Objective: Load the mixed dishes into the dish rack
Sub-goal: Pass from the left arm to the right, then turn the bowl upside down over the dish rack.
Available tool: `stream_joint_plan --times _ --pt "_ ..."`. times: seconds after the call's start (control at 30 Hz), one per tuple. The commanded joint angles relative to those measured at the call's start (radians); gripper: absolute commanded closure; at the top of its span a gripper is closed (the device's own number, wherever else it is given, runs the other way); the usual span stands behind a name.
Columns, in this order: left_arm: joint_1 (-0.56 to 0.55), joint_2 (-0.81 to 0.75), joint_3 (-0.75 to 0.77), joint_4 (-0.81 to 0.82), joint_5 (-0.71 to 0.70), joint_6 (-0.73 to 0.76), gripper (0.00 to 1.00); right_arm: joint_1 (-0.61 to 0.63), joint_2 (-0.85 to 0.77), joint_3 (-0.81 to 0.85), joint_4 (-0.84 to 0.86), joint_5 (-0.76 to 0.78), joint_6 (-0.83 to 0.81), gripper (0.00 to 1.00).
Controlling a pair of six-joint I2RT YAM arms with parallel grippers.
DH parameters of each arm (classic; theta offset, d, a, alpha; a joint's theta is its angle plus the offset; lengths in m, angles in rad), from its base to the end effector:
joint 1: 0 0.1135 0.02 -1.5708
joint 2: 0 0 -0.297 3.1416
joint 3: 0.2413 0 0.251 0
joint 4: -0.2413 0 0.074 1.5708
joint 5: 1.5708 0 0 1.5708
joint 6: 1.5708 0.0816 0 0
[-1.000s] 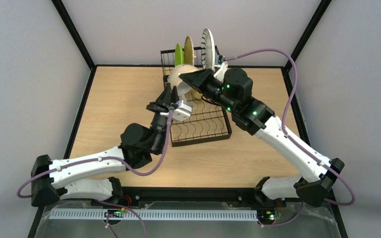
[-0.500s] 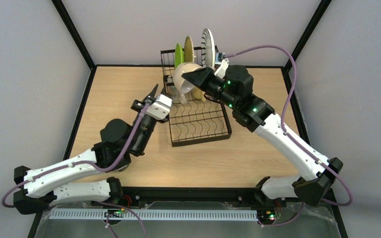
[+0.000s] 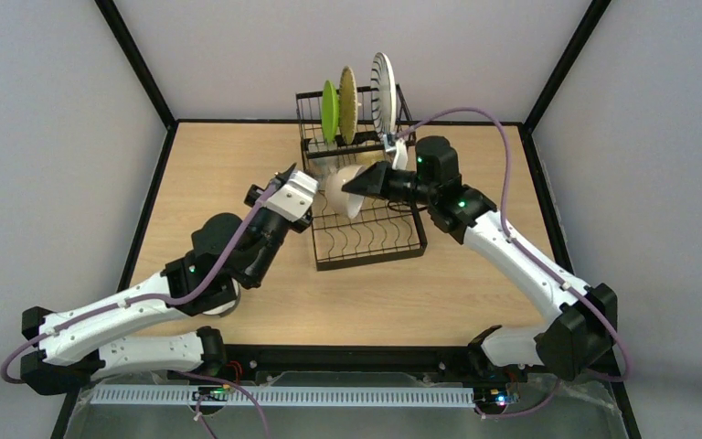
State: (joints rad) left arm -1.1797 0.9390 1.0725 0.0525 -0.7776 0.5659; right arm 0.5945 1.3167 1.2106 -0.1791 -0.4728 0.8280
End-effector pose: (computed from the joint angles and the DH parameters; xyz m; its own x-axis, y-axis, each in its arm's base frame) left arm 0.1322 -0.1705 0.4695 0.2718 0.3431 -0.8991 0.2964 0.8590 0.4174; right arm 0.2565 0.2183 0.3935 -0.7916 0.2564 -0.5547 -0.4104 0.4494 0.7935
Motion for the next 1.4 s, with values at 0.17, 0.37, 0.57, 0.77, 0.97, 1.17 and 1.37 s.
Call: stream_joint_plan --times 0.17,0.37,0.57,0.77,0.97,1.17,1.37 --pt "0.001 0.021 0.012 -0.046 -0.003 -0.08 0.62 -0.014 -0.011 -0.104 0.243 -0.277 -0.03 1.0" --pt "0.0 0.02 0.012 -0.065 -0.003 -0.104 0.63 -0.014 -0.007 -0.193 0.351 -0.324 0.007 1.0" --pt "0.001 0.016 0.011 -0.113 -0.005 -0.144 0.63 -0.015 0.022 -0.262 0.434 -0.358 0.025 1.0" --pt "0.001 0.011 -0.008 -0.115 -0.013 -0.16 0.63 -0.015 0.069 -0.302 0.501 -0.377 0.037 1.0" --pt "0.001 0.009 -0.029 -0.106 -0.019 -0.166 0.63 -0.018 0.127 -0.318 0.567 -0.384 0.055 1.0" --pt "0.0 0.0 -0.057 -0.081 -0.022 -0.172 0.63 -0.03 0.185 -0.34 0.647 -0.401 0.073 1.0" --pt "0.0 0.003 -0.07 -0.085 -0.017 -0.172 0.63 -0.039 0.243 -0.395 0.764 -0.414 0.113 1.0"
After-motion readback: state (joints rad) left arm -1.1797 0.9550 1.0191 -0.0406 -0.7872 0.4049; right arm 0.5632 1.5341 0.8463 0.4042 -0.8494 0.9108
